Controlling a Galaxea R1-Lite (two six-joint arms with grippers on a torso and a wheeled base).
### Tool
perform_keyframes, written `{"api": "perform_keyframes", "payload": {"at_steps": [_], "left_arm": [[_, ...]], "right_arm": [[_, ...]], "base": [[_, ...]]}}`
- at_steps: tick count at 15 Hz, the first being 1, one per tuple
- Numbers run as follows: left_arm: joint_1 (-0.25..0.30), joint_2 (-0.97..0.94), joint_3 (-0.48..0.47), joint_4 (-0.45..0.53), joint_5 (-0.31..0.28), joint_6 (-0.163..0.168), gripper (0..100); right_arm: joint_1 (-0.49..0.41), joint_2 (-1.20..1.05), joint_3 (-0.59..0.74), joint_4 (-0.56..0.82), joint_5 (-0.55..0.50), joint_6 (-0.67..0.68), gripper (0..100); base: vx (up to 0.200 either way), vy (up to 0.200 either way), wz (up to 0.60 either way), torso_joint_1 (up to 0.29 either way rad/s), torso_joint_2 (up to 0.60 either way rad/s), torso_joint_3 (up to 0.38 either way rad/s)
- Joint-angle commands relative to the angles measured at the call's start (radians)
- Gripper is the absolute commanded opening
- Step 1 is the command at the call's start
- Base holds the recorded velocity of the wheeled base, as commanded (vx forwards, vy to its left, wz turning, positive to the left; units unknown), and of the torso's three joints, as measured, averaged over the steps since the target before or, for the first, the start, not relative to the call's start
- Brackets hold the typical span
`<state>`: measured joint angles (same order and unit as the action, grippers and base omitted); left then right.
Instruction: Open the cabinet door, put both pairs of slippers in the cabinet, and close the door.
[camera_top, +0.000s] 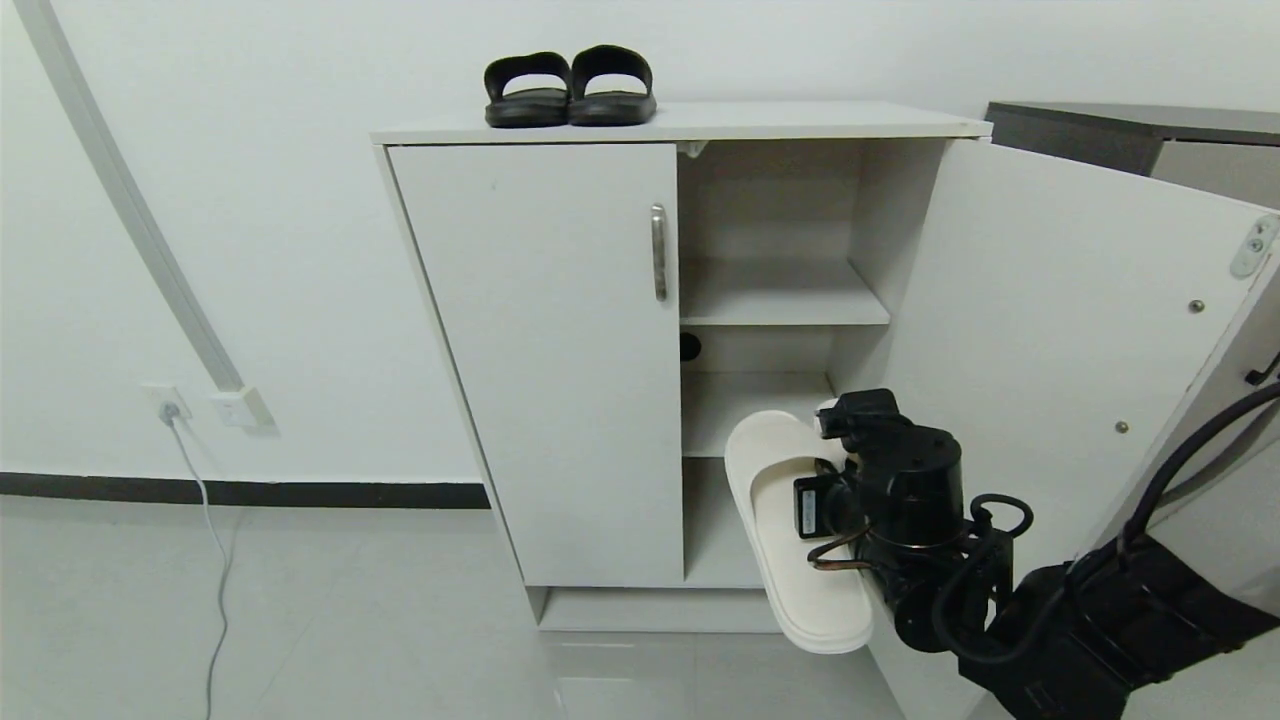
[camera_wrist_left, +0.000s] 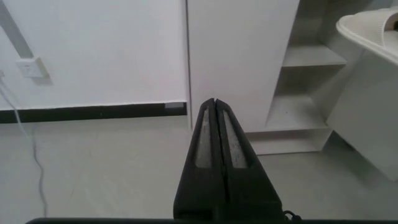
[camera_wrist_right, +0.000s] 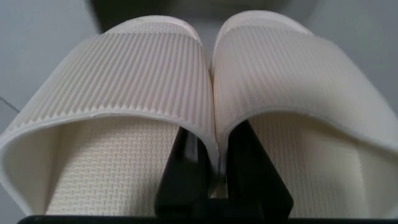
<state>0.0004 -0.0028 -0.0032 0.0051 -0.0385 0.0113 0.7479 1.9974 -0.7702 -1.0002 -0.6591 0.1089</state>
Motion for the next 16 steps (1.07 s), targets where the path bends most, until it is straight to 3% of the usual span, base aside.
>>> {"api": "perform_keyframes", "payload": {"at_steps": [1, 8, 16], "left_arm": [[0.001, 0.003, 0.0, -0.001, 0.0, -0.001, 0], [0.001, 0.003, 0.0, -0.001, 0.0, -0.002, 0], [0.001, 0.003, 0.0, -0.001, 0.0, -0.002, 0]], "right_arm": [[0.008, 0.0, 0.003, -0.001, 0.001, 0.0, 0], [0.041, 0.014, 0.005, -0.003, 0.003, 0.002, 0], [-0.061, 0.04, 0.014, -0.001, 0.024, 0.006, 0]], "base": [[0.0, 0.0, 0.0, 0.0, 0.0, 0.0], [0.0, 0.0, 0.0, 0.0, 0.0, 0.0], [0.0, 0.0, 0.0, 0.0, 0.0, 0.0]]}}
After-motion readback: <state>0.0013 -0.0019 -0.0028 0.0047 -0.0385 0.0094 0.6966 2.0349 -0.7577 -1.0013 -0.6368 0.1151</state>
